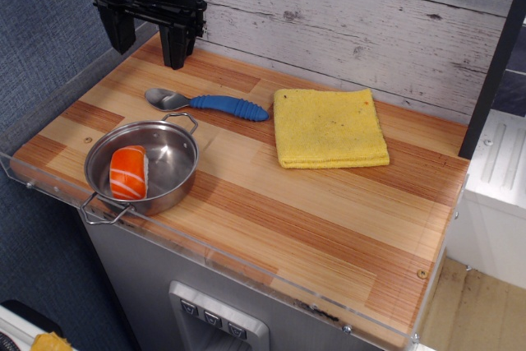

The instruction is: Slide towel to the bottom of counter.

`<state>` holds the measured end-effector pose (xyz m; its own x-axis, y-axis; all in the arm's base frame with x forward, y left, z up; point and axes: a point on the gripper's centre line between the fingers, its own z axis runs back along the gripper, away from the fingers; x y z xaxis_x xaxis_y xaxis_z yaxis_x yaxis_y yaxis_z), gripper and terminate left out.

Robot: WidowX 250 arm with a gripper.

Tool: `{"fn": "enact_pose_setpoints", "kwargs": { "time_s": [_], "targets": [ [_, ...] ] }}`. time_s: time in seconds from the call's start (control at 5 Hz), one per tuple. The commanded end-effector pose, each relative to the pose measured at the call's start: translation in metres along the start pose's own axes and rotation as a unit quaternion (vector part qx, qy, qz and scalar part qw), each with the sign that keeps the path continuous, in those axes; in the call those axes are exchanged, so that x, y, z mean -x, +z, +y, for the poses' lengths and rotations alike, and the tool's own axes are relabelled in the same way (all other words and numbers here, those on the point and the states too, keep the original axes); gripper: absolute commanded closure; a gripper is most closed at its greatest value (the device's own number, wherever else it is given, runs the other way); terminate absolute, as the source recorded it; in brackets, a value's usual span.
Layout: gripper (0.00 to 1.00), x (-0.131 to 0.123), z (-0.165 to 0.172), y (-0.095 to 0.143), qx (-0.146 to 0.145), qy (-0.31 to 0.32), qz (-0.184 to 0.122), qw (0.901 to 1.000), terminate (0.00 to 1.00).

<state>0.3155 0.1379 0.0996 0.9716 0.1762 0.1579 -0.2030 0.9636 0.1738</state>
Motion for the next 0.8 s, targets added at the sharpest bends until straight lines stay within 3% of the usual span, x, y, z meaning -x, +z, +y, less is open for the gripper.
{"fn": "enact_pose_setpoints", "kwargs": {
  "time_s": [0.0,0.6],
  "targets": [
    [0.0,0.0,0.0,0.0,0.0,0.0,0.0,1.0,0.0],
    [0.0,-0.017,-0.092,0.006,0.02,-0.052,-0.013,0.9984,0.0]
  ]
}}
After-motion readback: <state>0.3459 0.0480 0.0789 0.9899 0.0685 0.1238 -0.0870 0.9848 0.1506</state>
